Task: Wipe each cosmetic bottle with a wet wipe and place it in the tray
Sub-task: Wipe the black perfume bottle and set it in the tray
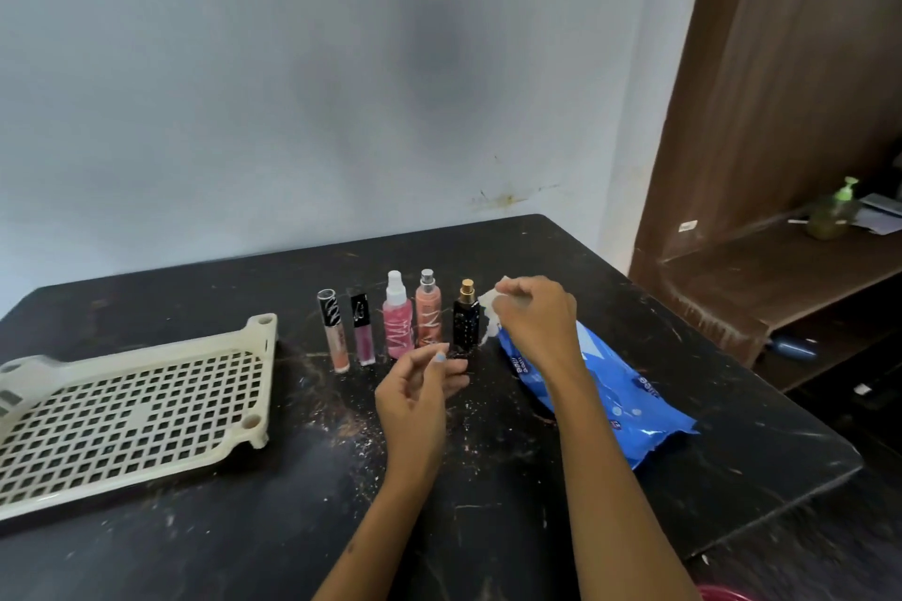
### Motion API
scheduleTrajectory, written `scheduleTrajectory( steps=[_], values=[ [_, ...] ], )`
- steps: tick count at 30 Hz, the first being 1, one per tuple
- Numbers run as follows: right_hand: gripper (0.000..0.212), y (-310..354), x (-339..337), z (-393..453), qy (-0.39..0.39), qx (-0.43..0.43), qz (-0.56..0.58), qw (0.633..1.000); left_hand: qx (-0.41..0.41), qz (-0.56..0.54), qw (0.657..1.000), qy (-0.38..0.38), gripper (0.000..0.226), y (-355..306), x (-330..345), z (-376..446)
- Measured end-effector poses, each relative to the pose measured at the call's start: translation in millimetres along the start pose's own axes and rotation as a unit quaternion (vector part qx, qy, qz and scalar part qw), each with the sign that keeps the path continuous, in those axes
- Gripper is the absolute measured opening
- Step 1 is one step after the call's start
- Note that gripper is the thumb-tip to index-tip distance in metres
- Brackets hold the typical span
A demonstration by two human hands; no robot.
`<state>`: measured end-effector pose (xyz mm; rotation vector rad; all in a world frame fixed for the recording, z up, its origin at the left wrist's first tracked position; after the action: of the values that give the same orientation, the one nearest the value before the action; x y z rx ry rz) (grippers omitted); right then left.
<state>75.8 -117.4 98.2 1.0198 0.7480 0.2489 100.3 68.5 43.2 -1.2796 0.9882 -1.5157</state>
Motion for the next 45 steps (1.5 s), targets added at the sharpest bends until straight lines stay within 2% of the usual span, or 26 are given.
scheduleTrajectory(
  steps=[7, 14, 22, 26, 29, 33, 35, 37, 39, 42, 45],
  values=[
    [0.038, 2.1, 32.5, 19.7, 0.03, -0.012, -0.048, 0.998, 0.066, 0.076, 0.994, 0.038, 0.014, -18.1, -21.2, -3.7],
    [0.024, 4.8, 38.6, 19.1, 0.046, -0.025, -0.051, 0.997, 0.08, 0.132, 0.986, 0.057, 0.015, -13.6, -31.9, 0.1],
    [0.025, 8.5, 31.5, 2.3, 0.029, -0.045, -0.022, 0.998, 0.127, 0.232, 0.962, 0.066, 0.017, -21.5, -37.6, -1.8],
    [0.02, 11.8, 25.2, -9.9, 0.041, -0.048, 0.003, 0.998, 0.143, 0.26, 0.951, 0.085, 0.023, -23.6, -33.7, 2.6],
    [0.016, 24.0, 28.0, -22.8, 0.073, -0.049, 0.04, 0.995, 0.153, 0.274, 0.944, 0.101, 0.036, -27.9, -34.7, 3.0],
    [0.009, 49.5, 50.8, -45.0, 0.15, -0.053, 0.11, 0.981, 0.109, 0.215, 0.96, 0.14, 0.043, -22.2, -42.1, 1.6],
    [0.011, 58.2, 64.5, -55.3, 0.186, -0.057, 0.148, 0.97, 0.023, 0.116, 0.985, 0.122, 0.038, -17.7, -51.5, 5.2],
    [0.01, 60.7, 77.4, -63.1, 0.217, -0.045, 0.192, 0.956, -0.07, 0.011, 0.991, 0.114, 0.055, -11.6, -59.4, 6.9],
    [0.011, 59.7, 87.9, -67.8, 0.238, -0.027, 0.225, 0.944, -0.132, -0.028, 0.981, 0.14, 0.076, -8.6, -61.7, 5.4],
    [0.011, 62.6, 104.9, -74.9, 0.272, -0.021, 0.24, 0.932, -0.162, -0.018, 0.974, 0.155, 0.089, -3.8, -64.9, 6.2],
    [0.012, 61.1, 116.8, -80.4, 0.293, 0.005, 0.276, 0.915, -0.143, -0.026, 0.985, 0.09, 0.085, -1.7, -75.1, 11.0]
  ],
)
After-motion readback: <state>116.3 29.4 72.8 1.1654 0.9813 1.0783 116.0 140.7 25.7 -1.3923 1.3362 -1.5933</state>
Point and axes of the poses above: each hand's wrist, its own z-axis towards the middle knuckle, its own x-axis out of the palm, y = z × x, the point moved 9 cm from there along z, towards the middle knuckle, and after that the axes turned 5 degrees about -y, right-handed, at the moved point
